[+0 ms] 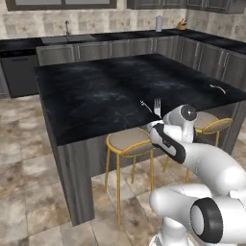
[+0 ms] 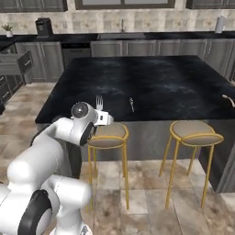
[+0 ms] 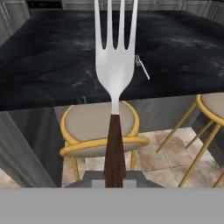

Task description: Pick up the metallic utensils from the counter and place them in the open drawer. Make sure not to pick up any wooden utensils.

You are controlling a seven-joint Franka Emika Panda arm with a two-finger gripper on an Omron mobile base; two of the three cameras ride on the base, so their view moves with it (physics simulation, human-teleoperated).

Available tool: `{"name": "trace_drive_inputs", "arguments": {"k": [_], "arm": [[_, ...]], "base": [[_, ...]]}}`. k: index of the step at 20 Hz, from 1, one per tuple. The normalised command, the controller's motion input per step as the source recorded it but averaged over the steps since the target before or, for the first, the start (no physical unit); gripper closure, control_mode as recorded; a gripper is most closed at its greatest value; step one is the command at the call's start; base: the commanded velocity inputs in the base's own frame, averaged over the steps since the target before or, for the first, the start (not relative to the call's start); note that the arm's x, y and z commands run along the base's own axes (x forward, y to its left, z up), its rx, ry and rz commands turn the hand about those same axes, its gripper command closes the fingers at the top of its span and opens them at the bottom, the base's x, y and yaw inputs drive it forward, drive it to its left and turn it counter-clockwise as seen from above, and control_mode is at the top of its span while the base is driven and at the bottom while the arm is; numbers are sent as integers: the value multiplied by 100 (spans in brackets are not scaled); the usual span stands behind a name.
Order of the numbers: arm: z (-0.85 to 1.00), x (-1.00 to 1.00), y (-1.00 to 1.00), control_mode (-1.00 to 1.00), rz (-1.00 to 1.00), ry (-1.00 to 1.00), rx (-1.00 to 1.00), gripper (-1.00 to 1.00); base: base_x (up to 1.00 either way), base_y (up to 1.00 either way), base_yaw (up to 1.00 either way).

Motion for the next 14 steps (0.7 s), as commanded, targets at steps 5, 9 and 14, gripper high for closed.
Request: {"name": "trace_drive_inputs", "arguments": {"k": [5,9,14], "arm": [[0,0,0,100,0,0,0,100],[0,0,0,100,0,0,0,100],[0,0,0,100,0,0,0,100]], "base": [[-61,100,4],[-38,100,2],[-15,100,1]]}}
